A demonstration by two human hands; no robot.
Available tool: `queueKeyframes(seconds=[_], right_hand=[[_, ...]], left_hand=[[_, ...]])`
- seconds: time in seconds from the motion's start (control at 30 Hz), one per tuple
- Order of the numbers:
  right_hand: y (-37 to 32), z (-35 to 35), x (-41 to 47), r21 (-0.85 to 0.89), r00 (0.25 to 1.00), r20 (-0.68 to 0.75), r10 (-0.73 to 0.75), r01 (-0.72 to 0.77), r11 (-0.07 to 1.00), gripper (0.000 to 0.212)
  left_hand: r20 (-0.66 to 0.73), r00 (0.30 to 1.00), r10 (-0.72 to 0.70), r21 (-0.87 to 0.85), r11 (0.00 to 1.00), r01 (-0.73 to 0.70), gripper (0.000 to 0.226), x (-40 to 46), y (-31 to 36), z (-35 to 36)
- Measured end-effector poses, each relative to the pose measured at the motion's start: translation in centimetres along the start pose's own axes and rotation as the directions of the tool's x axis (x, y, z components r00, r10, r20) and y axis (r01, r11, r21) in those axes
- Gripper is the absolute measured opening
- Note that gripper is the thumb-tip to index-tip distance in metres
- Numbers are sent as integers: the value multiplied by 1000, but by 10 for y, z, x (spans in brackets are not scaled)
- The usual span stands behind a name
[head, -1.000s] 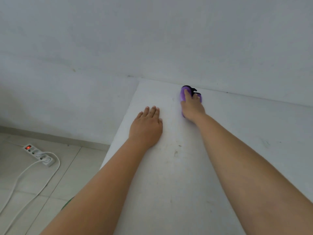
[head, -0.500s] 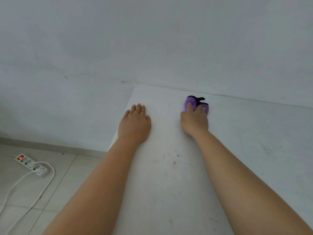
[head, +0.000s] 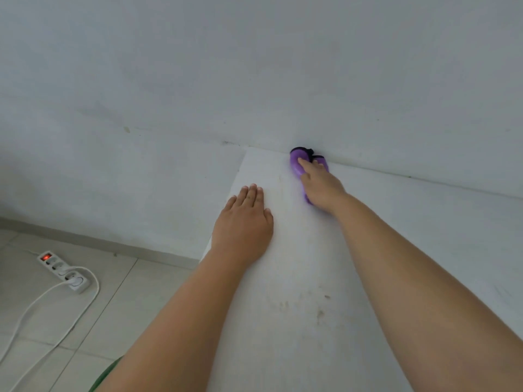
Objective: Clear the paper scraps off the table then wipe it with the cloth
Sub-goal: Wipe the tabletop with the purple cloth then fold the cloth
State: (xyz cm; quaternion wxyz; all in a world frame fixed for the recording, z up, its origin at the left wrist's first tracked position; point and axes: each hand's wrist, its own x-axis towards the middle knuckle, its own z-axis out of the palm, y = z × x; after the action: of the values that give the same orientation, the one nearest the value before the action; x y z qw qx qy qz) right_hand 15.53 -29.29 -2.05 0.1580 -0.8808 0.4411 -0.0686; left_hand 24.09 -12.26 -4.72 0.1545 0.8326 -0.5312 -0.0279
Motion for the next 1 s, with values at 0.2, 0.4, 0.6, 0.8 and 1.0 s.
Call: queueKeyframes(seconds=[0.2, 0.4, 0.6, 0.8, 1.0], right_hand=[[81, -18, -18, -29, 976, -112, 186, -190, 981, 51], [140, -40, -50, -63, 907, -195, 374, -392, 918, 52], [100, -31, -43, -42, 916, -169, 363, -375, 926, 51], [23, -3, -55, 87, 970, -24, 243, -241, 967, 51], [10, -16, -79, 816, 969, 179, 173, -244, 524, 50]], left_hand=[[25, 999, -33, 32, 999, 32, 57, 0, 2, 3], [34, 998, -60, 49, 997, 58, 62, 0, 4, 2], [33, 998, -48, 24, 999, 47, 60, -1, 6, -1], [27, 999, -40, -16, 999, 41, 57, -4, 7, -4], [-108, 994, 14, 15, 1000, -12, 48, -1, 31, -15]])
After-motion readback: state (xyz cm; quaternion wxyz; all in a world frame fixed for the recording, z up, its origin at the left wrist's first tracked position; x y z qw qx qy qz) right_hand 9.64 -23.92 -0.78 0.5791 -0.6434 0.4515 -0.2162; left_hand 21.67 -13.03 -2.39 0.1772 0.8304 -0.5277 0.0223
